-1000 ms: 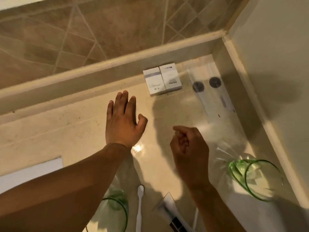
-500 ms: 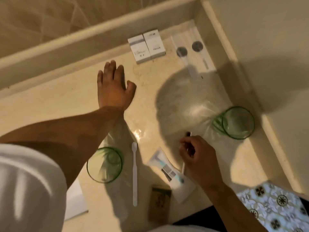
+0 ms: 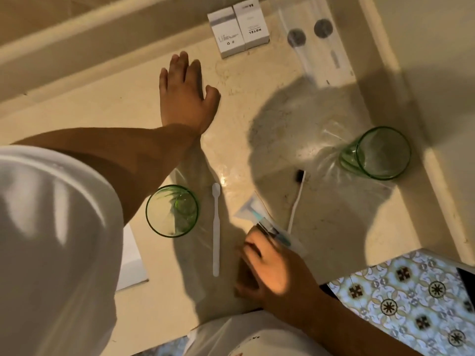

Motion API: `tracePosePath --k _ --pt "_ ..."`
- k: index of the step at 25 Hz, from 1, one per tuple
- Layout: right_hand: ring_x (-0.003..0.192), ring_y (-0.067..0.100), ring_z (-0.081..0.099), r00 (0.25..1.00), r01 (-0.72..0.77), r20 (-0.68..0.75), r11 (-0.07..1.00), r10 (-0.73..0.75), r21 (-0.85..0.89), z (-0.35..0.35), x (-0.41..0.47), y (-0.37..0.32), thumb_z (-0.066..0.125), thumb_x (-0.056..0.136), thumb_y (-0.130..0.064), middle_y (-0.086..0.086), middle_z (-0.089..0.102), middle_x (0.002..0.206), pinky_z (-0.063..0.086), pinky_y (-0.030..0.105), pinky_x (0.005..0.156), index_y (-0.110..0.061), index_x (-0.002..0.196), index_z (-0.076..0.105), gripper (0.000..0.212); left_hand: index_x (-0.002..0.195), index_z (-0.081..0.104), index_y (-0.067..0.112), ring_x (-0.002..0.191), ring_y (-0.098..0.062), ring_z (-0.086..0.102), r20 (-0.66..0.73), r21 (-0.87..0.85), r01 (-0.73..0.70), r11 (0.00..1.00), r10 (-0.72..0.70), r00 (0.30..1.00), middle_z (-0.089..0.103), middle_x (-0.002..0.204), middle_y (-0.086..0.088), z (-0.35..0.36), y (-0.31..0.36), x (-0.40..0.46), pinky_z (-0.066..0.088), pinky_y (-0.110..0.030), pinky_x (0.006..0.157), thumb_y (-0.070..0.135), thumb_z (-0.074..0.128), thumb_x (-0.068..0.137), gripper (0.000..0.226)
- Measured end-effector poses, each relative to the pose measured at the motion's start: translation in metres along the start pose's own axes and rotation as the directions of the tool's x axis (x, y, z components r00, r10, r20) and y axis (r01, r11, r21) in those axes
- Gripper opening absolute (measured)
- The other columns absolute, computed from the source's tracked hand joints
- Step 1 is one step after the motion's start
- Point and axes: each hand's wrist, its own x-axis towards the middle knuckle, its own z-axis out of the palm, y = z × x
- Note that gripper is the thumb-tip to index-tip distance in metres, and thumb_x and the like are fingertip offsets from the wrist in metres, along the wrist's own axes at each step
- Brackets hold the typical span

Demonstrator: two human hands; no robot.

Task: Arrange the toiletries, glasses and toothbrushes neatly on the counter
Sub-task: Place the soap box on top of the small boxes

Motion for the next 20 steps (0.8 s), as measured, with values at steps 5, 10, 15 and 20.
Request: tracePosePath --k 5,10,15,20 --pt "0.094 0.036 0.07 0.994 0.077 -0.06 0.976 -0.091 -0.204 0.019 -0.01 -0.005 0.084 0.062 -0.032 0.016 0.071 0.115 0.057 0.04 0.071 -0.018 0.106 0.075 0.047 0.155 0.04 0.013 0.157 -0.024 0.016 0.019 0.012 0.003 1.0 -0.004 1.0 0.026 0.168 -0.01 -0.002 0.001 0.0 0.007 -0.045 0.129 0.044 0.041 0.095 0.067" --pt "0.121 0.031 0.058 0.995 -0.011 -0.099 0.993 0.023 0.119 -0.003 0.006 -0.004 0.078 0.069 -0.045 0.011 0.057 0.136 0.054 0.044 0.094 -0.021 0.131 0.063 0.068 0.154 0.041 0.014 0.157 -0.024 0.016 0.006 0.001 0.006 1.0 -0.006 1.0 0.026 0.168 -0.009 0.002 0.0 0.001 0.007 -0.045 0.129 0.044 0.04 0.095 0.067" --pt "0.111 0.007 0.055 0.896 -0.089 -0.339 0.864 0.287 0.496 -0.071 0.085 0.009 0.073 0.069 -0.053 -0.006 0.049 0.128 0.051 0.016 0.088 -0.029 0.136 0.05 0.074 0.155 0.04 0.015 0.158 -0.022 0.013 0.019 -0.002 0.009 1.0 -0.009 1.0 0.024 0.169 -0.008 0.004 -0.001 0.0 0.006 -0.045 0.129 0.044 0.042 0.095 0.067" --pt "0.103 0.016 0.057 0.736 -0.116 -0.542 0.864 0.406 0.49 -0.125 0.194 0.03 0.071 0.072 -0.064 -0.001 0.058 0.114 0.056 0.035 0.085 -0.019 0.12 0.052 0.069 0.156 0.037 0.017 0.158 -0.021 0.011 0.032 0.022 0.013 1.0 -0.014 0.999 0.022 0.17 -0.006 0.004 -0.003 0.003 0.004 -0.043 0.129 0.05 0.028 0.092 0.073"
